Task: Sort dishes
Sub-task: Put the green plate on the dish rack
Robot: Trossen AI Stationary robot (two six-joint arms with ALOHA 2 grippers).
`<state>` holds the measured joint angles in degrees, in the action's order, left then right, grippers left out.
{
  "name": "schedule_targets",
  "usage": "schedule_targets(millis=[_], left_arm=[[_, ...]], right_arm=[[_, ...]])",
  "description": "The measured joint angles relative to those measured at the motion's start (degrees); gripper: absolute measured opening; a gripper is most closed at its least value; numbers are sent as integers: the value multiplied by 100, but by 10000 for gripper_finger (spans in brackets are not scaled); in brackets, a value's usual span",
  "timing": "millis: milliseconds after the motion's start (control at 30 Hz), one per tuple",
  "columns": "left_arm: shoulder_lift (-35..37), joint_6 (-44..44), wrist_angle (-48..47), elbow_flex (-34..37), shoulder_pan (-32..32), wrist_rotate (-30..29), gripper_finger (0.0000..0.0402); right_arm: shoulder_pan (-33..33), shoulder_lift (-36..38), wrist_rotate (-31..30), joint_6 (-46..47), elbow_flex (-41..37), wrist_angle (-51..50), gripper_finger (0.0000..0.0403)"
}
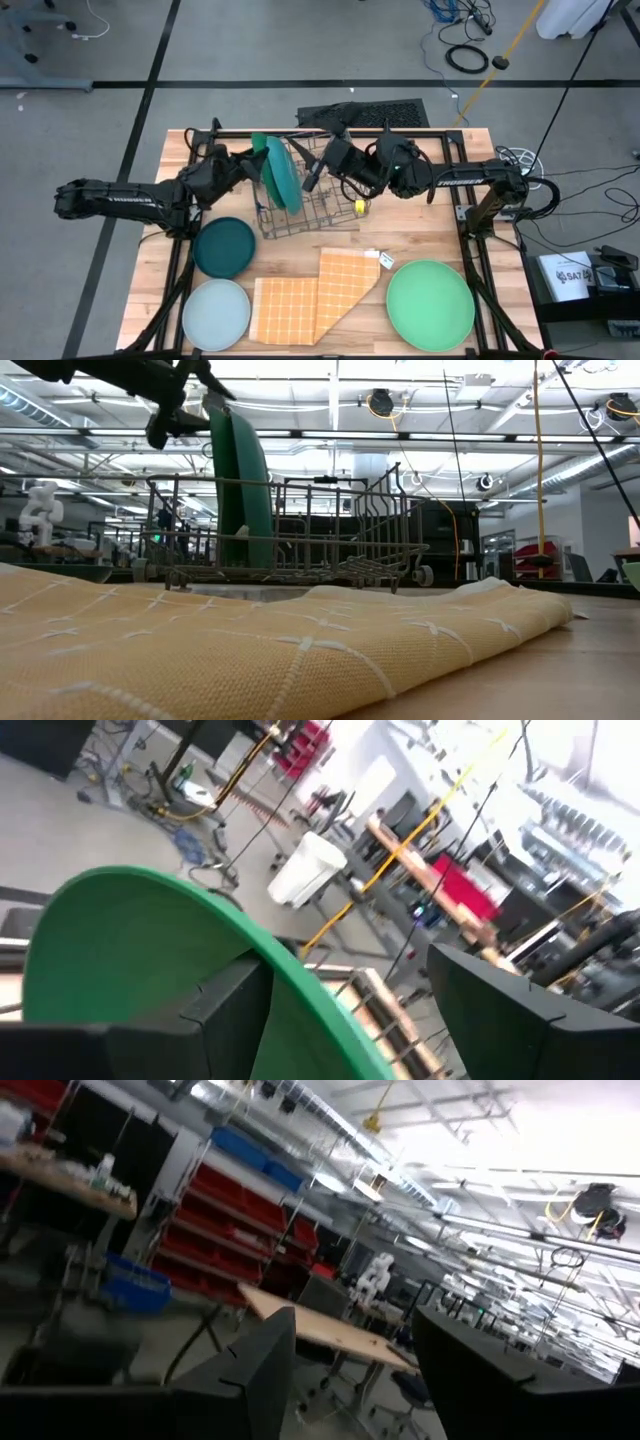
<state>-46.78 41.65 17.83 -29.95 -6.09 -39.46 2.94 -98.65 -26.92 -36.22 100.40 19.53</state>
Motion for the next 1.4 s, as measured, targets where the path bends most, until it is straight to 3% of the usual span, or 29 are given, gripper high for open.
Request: schedule_targets(millis=[233, 567, 800, 1000, 1400], left_arm=[[8, -163, 753, 0, 2, 83, 274], [10, -311, 209, 0, 11, 494, 274], [9, -351, -331, 0, 11, 492, 274], [11, -521, -567, -4, 11, 583, 274], [118, -602, -1389, -24, 11, 1016, 274]], right_arm=[[-11, 0, -20, 369, 0, -473, 194], [16, 0, -26, 584, 0, -757, 194], [110, -2, 28, 959, 0, -2630, 194], [64, -103, 621, 1792, 4, -3737, 194], [11, -646, 670, 1886, 2, -3797, 194]])
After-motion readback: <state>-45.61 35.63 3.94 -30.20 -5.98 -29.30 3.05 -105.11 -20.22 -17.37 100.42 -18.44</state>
